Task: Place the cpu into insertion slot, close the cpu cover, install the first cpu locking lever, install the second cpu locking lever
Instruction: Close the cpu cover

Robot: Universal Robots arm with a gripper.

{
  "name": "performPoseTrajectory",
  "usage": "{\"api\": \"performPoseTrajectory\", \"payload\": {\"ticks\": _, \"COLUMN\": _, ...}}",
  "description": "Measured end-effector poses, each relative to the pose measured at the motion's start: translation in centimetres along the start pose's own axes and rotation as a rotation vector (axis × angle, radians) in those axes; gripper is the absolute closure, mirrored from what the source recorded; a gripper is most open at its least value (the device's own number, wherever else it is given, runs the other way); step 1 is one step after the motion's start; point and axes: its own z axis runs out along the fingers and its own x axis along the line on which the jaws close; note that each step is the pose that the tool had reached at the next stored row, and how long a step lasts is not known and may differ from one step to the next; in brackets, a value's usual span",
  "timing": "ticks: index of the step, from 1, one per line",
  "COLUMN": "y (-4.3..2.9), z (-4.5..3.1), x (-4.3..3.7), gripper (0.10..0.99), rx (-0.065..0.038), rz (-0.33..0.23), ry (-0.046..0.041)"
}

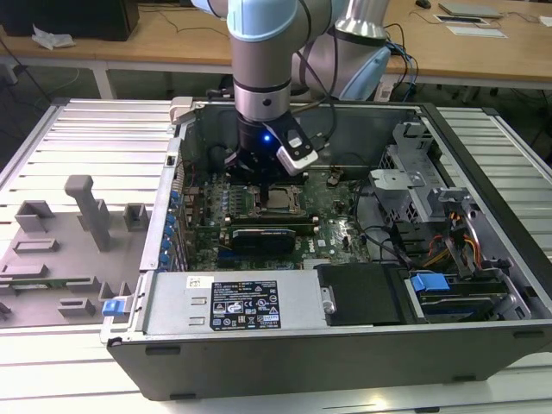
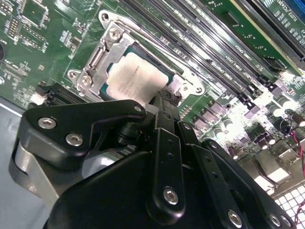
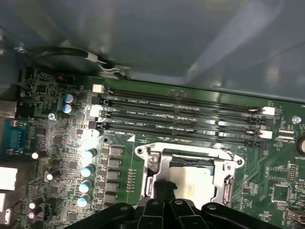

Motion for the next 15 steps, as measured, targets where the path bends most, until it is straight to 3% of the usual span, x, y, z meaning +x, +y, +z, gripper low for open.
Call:
{"api": "performPoseTrajectory", "payload": {"ticks": 4, "y": 0.02, "z": 0.33, "x": 0.32, "gripper": 0.980, "rx": 0.000, "rz": 0.000, "ry": -0.0001}}
{"api": "performPoseTrajectory", "payload": {"ticks": 15, "y": -0.01, "z": 0.53, "x": 0.12, "gripper": 0.980, "rx": -0.001, "rz": 0.000, "ry": -0.0003}}
